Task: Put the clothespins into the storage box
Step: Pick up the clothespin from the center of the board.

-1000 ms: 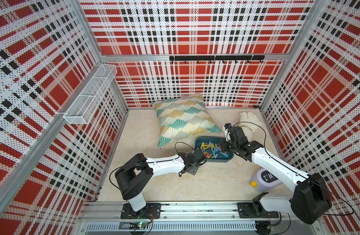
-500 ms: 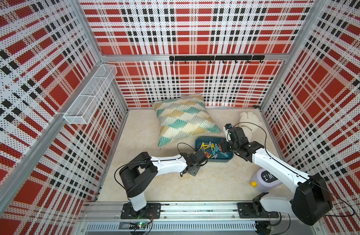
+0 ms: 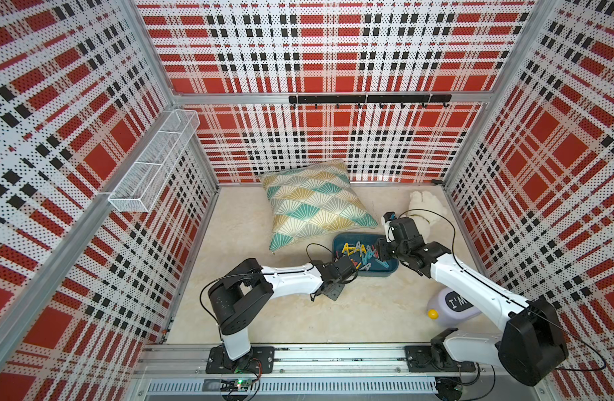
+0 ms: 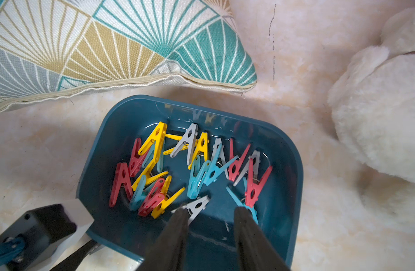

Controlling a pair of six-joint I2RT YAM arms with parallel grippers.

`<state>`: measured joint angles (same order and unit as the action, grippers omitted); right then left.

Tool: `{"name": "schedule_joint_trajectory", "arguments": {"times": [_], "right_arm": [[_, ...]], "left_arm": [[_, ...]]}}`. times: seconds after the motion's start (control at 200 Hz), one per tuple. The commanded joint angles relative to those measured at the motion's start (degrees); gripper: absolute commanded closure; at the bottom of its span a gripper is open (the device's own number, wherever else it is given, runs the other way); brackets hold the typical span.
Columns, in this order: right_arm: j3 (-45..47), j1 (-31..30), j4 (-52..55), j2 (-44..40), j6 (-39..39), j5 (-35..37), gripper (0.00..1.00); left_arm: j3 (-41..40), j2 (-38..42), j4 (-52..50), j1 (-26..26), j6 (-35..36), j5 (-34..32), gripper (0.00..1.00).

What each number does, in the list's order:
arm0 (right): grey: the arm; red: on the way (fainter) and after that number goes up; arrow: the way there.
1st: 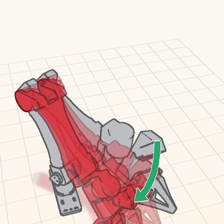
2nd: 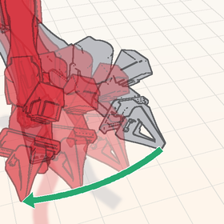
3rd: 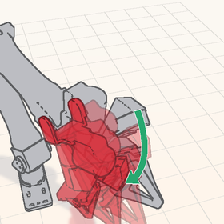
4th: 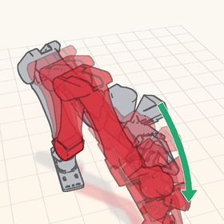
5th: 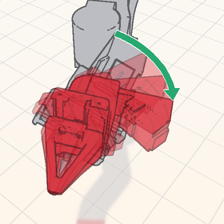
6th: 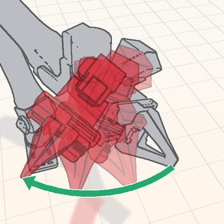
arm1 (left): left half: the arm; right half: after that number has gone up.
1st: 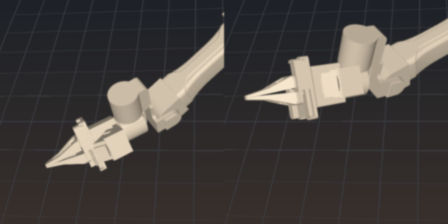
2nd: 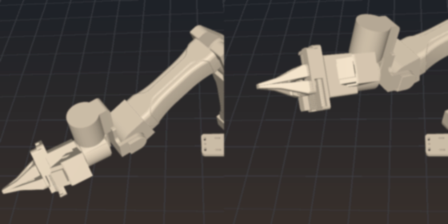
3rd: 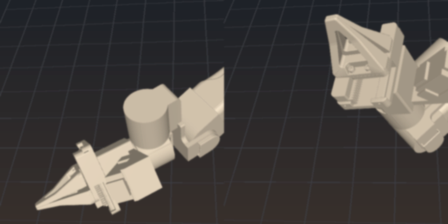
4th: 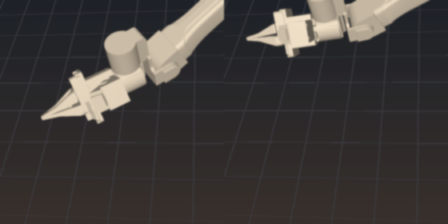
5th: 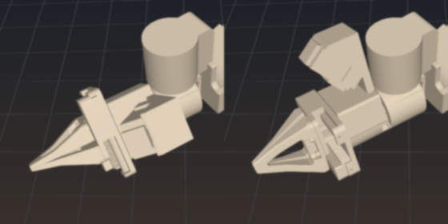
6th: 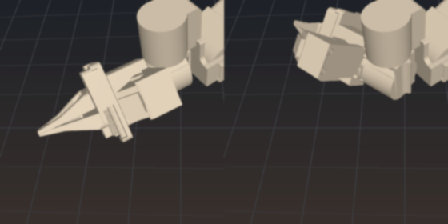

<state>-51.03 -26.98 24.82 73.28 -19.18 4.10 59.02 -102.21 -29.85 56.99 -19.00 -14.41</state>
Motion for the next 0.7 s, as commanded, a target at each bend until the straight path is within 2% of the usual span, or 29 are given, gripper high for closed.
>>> {"name": "schedule_joint_trajectory", "arguments": {"times": [0.0, 0.696], "right_arm": [[0.8, -0.4, 0.0, -1.3, -0.3, 0.4, 0.60], [1.2, -0.4, 0.2, -1.9, -0.4, 0.8, 0.60]], "left_arm": [[1.5, -1.5, 0.4, 0.3, 1.2, 1.4, 0.71], [-0.5, 1.5, -0.4, 4.2, -0.4, 2.6, 0.89]]}}
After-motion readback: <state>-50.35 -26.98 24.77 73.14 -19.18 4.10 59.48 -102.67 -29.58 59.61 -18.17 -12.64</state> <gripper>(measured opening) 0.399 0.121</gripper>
